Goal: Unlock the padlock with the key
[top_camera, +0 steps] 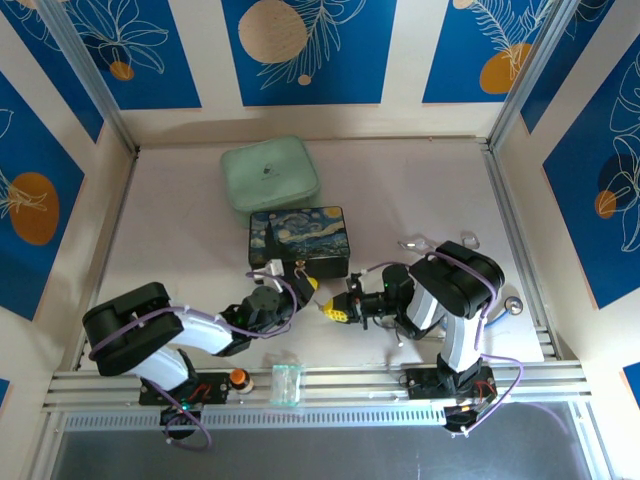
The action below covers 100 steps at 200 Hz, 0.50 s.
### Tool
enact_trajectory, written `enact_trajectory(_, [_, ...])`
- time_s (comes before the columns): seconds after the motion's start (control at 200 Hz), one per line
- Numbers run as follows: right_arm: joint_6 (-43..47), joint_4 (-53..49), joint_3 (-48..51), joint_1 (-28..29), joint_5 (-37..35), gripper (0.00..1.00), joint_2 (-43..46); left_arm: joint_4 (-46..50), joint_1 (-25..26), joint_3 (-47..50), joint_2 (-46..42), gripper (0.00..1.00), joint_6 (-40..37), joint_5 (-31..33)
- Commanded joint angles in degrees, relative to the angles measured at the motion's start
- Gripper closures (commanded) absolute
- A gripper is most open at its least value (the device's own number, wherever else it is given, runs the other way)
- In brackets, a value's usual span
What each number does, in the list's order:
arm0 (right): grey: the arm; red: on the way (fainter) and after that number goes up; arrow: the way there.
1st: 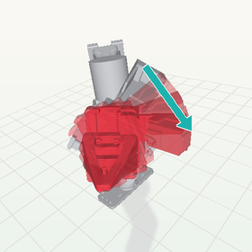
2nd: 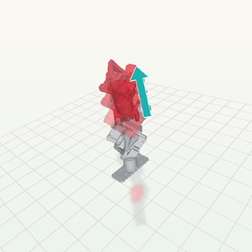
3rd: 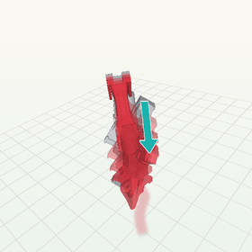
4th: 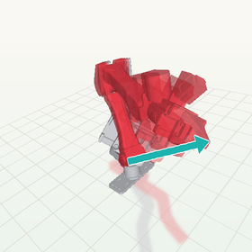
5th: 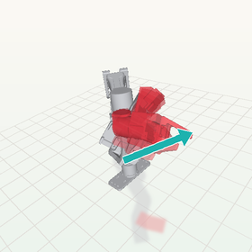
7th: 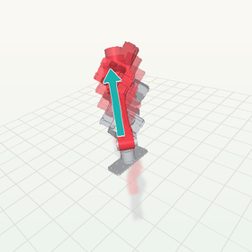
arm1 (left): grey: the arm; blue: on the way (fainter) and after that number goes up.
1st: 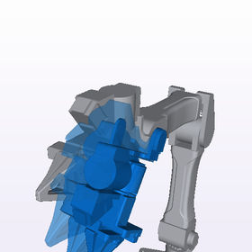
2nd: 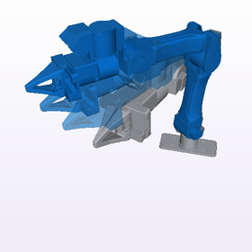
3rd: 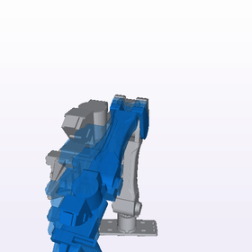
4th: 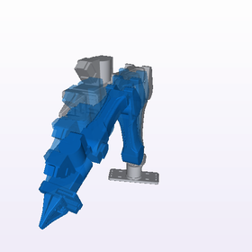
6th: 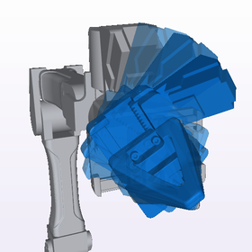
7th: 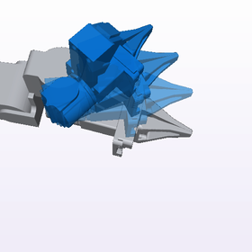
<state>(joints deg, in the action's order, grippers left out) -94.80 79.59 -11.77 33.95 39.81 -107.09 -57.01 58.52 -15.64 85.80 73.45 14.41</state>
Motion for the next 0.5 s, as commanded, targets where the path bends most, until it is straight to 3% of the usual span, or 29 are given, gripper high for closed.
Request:
enact_trajectory(0.0, [-1.0,0.4,-0.4,-0.7,3.5,1.0,-1.0,-3.4,0.0,-0.6,-1.0,1.0,-4.8,-0.7])
enact_trajectory(0.225, [-3.0,0.7,-0.2,-1.8,5.1,1.0,-0.9,-5.6,0.0,0.1,-0.5,1.0,-7.7,-0.5])
enact_trajectory(0.495, [-6.4,0.8,-0.8,-2.5,5.3,1.0,-0.7,-21.1,-0.1,1.8,7.3,1.0,-9.0,-2.1])
